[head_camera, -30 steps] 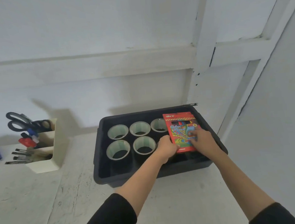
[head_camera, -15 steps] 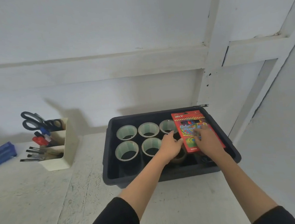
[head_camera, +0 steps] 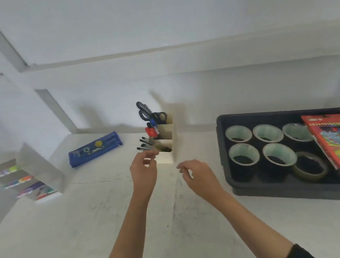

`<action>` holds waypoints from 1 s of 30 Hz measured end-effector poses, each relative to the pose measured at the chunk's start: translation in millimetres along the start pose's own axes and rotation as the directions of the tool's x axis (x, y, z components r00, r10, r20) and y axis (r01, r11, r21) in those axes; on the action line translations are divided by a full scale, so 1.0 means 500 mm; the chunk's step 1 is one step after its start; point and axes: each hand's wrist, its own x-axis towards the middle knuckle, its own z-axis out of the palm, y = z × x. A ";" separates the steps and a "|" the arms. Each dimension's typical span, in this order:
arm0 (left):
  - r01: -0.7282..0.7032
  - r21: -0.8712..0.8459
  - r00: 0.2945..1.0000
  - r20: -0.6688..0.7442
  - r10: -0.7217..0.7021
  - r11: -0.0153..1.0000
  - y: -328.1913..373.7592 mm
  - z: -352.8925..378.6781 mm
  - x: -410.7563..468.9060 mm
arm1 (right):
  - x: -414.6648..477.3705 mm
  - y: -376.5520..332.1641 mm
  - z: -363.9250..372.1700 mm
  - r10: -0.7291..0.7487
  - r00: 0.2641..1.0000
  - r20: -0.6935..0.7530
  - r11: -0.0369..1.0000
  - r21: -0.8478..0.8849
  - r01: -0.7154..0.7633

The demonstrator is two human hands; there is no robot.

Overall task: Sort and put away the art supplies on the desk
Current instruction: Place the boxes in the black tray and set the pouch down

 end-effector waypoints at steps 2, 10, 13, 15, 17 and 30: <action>0.059 0.070 0.998 0.009 -0.059 0.996 -0.074 -0.078 0.042 | 0.027 -0.029 0.095 0.023 0.995 0.099 1.000 0.011 -0.024; 0.139 0.269 0.980 0.104 -0.172 0.953 -0.281 -0.272 0.187 | 0.096 -0.074 0.330 -0.025 0.938 0.346 0.989 -0.129 0.074; 0.090 0.345 0.969 0.185 -0.162 0.934 -0.332 -0.300 0.240 | 0.094 -0.063 0.354 -0.042 0.937 0.347 0.976 -0.185 0.113; 0.038 0.383 0.966 0.222 -0.131 0.923 -0.356 -0.308 0.269 | 0.090 -0.050 0.354 -0.061 0.944 0.325 0.979 -0.166 0.120; -0.013 0.426 0.965 0.243 -0.100 0.905 -0.379 -0.309 0.300 | 0.090 -0.046 0.356 -0.060 0.954 0.295 0.984 -0.141 0.105; -0.090 0.727 0.977 0.197 -0.080 0.681 -0.425 -0.255 0.457 | 0.086 -0.053 0.363 -0.015 0.981 0.195 0.997 -0.073 0.029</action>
